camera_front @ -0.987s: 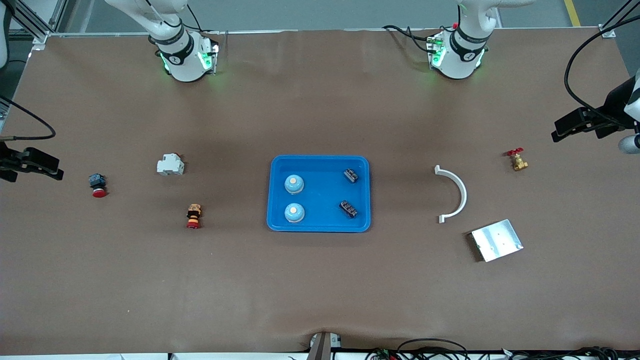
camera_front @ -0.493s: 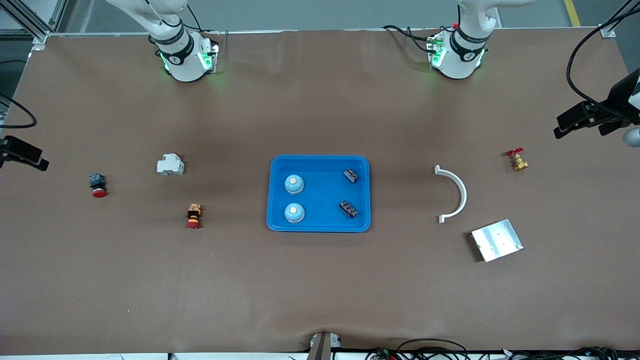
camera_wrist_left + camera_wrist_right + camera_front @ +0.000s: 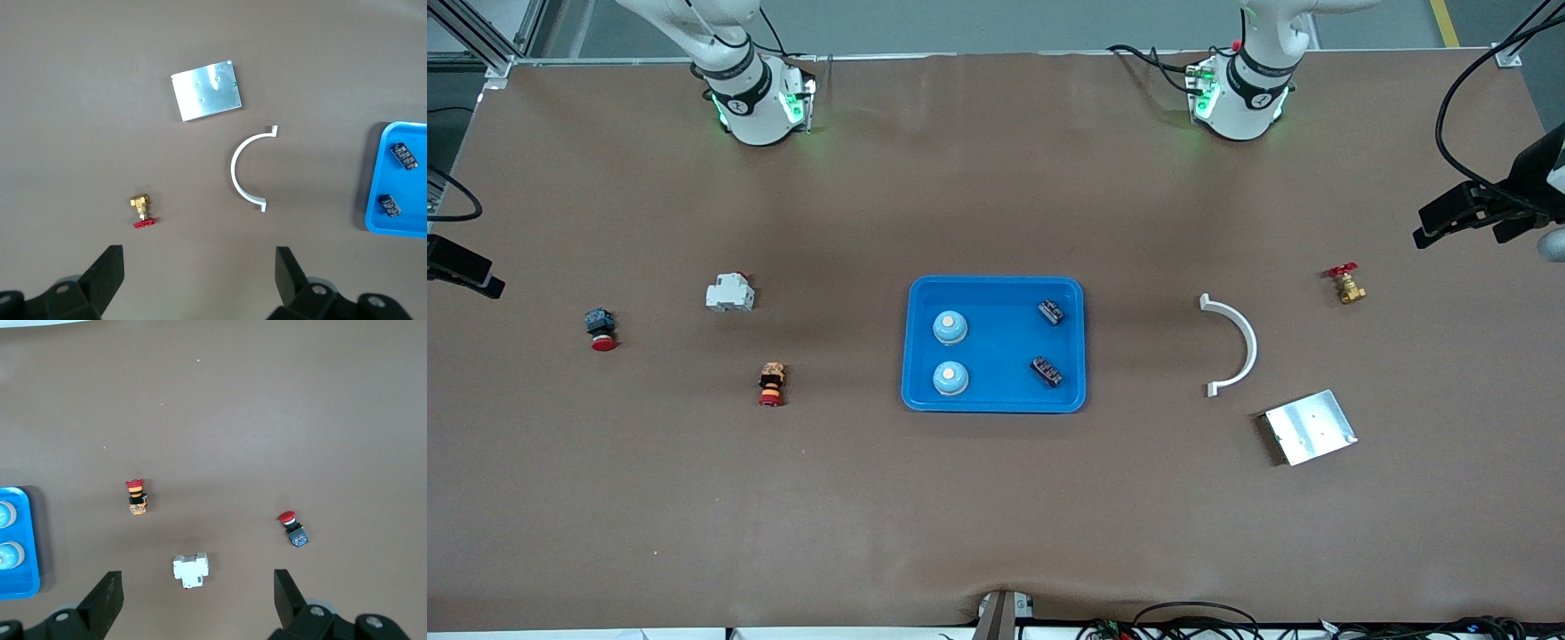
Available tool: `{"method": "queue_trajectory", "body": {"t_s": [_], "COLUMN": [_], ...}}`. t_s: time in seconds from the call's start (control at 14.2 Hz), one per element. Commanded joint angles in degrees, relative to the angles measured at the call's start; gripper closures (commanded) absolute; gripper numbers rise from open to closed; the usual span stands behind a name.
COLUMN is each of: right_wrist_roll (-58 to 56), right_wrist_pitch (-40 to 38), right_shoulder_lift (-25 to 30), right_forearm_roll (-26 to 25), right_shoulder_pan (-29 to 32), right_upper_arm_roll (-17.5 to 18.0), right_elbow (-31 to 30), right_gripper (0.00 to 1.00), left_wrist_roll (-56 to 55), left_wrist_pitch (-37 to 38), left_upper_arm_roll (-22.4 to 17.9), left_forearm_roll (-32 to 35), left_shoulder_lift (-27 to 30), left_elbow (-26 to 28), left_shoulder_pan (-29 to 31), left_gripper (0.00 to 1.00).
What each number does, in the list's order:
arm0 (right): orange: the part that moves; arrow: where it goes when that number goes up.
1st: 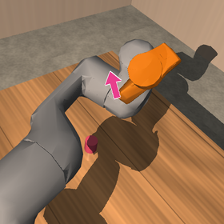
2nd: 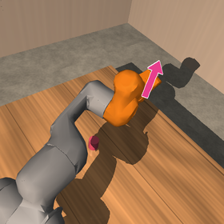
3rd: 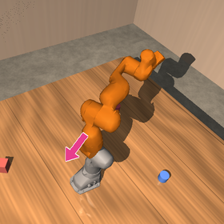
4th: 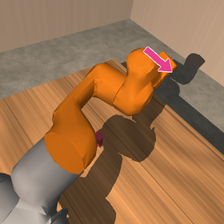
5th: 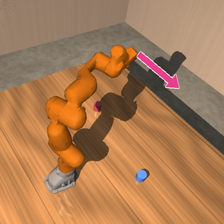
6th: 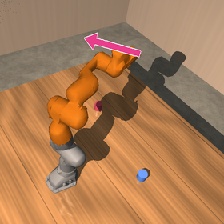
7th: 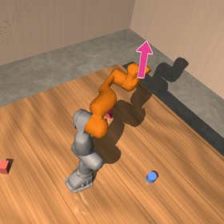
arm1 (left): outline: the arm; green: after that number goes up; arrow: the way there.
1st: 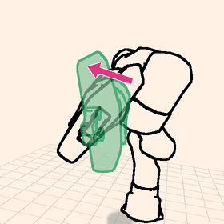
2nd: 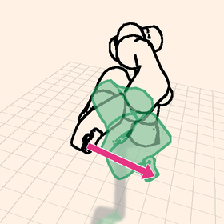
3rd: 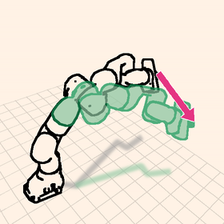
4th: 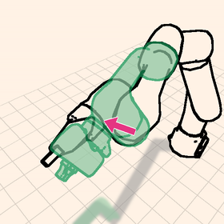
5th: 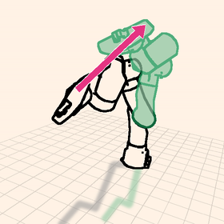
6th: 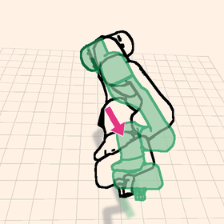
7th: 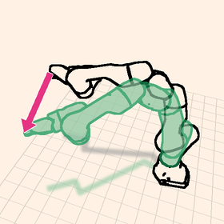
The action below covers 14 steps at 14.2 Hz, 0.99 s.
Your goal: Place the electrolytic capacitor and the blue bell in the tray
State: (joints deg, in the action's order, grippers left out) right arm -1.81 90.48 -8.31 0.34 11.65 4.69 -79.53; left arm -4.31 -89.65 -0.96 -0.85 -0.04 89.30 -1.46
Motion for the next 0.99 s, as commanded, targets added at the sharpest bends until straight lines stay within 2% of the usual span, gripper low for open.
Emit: {"method": "queue_trajectory", "body": {"t_s": [0.0,0.92], "right_wrist_roll": [0.67,0.49], "right_wrist_pitch": [0.75,1.54], "right_shoulder_lift": [2.76,5.32], "right_forearm_roll": [1.15,1.07], "right_shoulder_pan": [1.35,1.71], "right_upper_arm_roll": [1.11,1.03], "right_elbow": [-3.17,-5.02], "right_gripper": [0.00,0.00], "left_wrist_roll": [0.79,0.79], "left_wrist_pitch": [-0.53,-0.88], "left_upper_arm_roll": [-0.10,-0.10], "left_forearm_roll": [1.20,0.59], "left_shoulder_lift": [0.30,0.13], "left_elbow": [0.18,0.18], "left_shoulder_pan": [-0.12,0.06], "left_gripper": [0.00,0.00]}}
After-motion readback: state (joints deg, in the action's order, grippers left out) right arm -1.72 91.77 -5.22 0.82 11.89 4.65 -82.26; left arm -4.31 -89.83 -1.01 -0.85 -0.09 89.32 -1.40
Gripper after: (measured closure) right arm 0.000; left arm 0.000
